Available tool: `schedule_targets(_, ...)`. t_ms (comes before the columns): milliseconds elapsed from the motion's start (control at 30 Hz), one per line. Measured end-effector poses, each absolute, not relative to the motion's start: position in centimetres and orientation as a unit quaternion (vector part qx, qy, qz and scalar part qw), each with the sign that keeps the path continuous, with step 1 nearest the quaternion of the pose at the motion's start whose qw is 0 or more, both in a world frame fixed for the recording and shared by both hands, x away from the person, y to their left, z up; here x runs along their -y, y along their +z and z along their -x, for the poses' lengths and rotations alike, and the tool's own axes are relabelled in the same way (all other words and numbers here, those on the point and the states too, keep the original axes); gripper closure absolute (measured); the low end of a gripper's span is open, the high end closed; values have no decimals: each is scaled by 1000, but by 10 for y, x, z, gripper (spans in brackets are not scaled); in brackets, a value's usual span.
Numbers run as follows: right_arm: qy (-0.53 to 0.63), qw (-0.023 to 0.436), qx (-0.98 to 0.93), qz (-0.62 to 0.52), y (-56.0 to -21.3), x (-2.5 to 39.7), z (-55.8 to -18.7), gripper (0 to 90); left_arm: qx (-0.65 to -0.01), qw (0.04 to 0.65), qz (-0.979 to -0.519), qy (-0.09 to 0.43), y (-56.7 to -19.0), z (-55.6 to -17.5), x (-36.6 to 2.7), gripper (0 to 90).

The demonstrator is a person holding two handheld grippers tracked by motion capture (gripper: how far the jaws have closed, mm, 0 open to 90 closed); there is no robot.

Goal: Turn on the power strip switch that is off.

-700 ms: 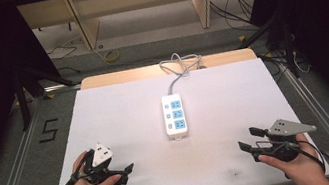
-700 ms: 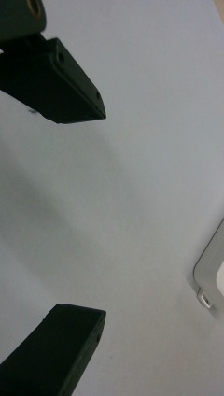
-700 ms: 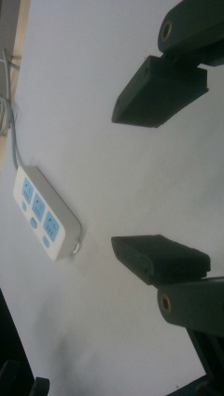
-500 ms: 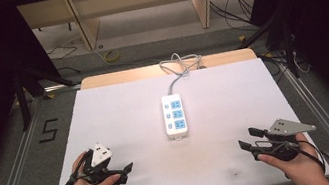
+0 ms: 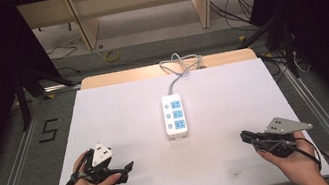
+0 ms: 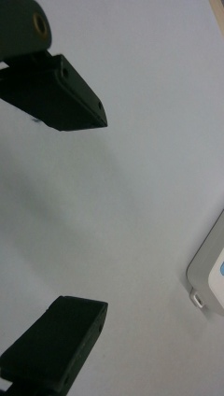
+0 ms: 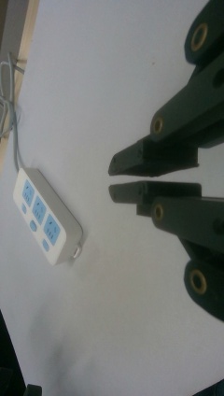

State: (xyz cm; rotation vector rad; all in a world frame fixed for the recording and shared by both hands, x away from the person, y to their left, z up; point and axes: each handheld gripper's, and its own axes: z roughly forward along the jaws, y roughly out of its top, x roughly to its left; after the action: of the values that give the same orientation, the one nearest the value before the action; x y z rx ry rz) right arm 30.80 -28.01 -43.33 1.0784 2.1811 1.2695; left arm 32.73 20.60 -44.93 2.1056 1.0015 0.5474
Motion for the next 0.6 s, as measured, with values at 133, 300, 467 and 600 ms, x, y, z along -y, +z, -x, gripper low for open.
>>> schedule_targets(133, 449, 199, -782, -385, -432, 278, -311, 900, -389, 362, -820, 211, -449, -327, -206, 101)
schedule_targets(300, 445, 199, -784, -385, -430, 275, -315, 900, -394, 361, -818, 211, -450, -328, -206, 104)
schedule_targets(467, 446, 200, -784, -384, -430, 272, -319, 900, -394, 362, -818, 210, -450, -329, -205, 110)
schedule_targets(600, 447, 200, -784, -382, -429, 268, -322, 900, -394, 362, -819, 208, -450, -329, -204, 110)
